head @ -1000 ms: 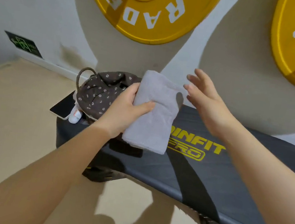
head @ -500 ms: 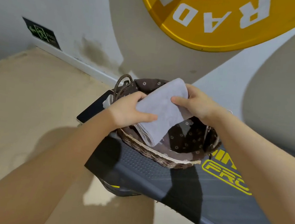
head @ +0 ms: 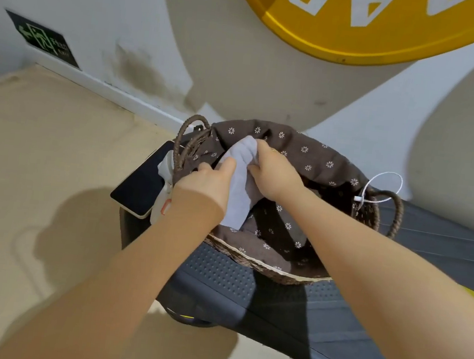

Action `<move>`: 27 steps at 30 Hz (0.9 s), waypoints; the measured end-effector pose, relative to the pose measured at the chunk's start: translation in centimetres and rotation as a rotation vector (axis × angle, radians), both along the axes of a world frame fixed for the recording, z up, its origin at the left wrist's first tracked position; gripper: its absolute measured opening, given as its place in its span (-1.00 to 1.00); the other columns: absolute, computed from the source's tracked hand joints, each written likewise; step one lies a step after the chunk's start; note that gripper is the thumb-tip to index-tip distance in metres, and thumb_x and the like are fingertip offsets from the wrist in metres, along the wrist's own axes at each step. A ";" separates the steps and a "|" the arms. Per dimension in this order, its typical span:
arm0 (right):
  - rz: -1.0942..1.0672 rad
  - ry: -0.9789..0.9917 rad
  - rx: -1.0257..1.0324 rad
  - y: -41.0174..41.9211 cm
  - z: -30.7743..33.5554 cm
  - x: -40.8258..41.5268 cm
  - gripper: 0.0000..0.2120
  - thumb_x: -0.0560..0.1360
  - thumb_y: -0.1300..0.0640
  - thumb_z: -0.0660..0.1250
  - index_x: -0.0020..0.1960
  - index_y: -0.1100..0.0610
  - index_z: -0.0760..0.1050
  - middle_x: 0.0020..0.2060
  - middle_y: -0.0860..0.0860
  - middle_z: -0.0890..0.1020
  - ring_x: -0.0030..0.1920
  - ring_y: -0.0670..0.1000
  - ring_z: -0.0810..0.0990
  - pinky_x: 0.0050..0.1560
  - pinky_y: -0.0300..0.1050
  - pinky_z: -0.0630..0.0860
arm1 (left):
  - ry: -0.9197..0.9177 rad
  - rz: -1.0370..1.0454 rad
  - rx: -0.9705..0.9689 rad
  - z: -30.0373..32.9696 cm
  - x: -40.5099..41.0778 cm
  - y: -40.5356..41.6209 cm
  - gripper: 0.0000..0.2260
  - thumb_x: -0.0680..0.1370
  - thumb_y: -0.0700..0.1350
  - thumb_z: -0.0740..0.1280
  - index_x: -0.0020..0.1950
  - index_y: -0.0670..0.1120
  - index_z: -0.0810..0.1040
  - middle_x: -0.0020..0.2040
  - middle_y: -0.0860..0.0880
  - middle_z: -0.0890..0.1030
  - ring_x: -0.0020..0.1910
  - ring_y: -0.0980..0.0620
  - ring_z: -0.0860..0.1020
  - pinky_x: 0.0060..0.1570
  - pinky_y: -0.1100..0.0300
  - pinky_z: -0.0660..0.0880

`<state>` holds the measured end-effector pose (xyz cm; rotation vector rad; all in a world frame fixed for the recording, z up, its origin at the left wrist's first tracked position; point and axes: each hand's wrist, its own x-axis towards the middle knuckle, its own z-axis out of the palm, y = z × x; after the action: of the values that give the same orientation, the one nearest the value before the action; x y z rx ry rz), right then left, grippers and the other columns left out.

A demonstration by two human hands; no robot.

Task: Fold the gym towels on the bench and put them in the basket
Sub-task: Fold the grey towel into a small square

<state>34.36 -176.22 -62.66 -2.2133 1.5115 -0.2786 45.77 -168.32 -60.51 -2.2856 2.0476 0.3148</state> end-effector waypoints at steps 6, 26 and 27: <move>-0.011 0.208 -0.343 0.6 0.0 0.3 -0.66 0.58 0.03 0.17 0.27 0.17 0.28 0.08 0.09 0.57 0.14 0.17 0.44 -0.07 -0.05 0.23 | -0.332 0.007 -0.144 0.2 -0.1 0.6 -0.51 0.29 0.02 0.48 0.14 -0.09 0.44 -0.03 -0.12 0.58 -0.04 -0.07 0.56 -0.13 0.13 0.43; 0.343 0.219 -0.044 2.3 -1.4 -2.7 -0.32 0.47 0.35 0.14 0.51 -0.01 0.05 0.45 -0.01 0.19 0.35 0.08 0.23 0.07 -0.04 0.39 | -0.150 -0.405 0.427 1.3 -1.3 -0.3 -0.47 0.57 0.28 -0.09 0.41 0.08 0.35 0.46 -0.04 0.31 0.42 -0.05 0.25 0.33 0.03 0.17; 0.352 0.242 -0.004 2.4 -1.5 -2.8 -0.25 0.47 0.36 0.16 0.53 -0.04 -0.05 0.49 -0.05 0.09 0.43 0.06 0.13 0.17 -0.01 0.37 | -0.153 -0.364 0.464 1.2 -1.2 -0.1 -0.41 0.54 0.33 -0.10 0.46 0.07 0.28 0.50 -0.04 0.22 0.46 -0.06 0.18 0.37 0.03 0.12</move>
<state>31.56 -173.82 -64.19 -2.5356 1.1990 0.1006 44.53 -168.45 -59.30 -1.5915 1.9996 0.5078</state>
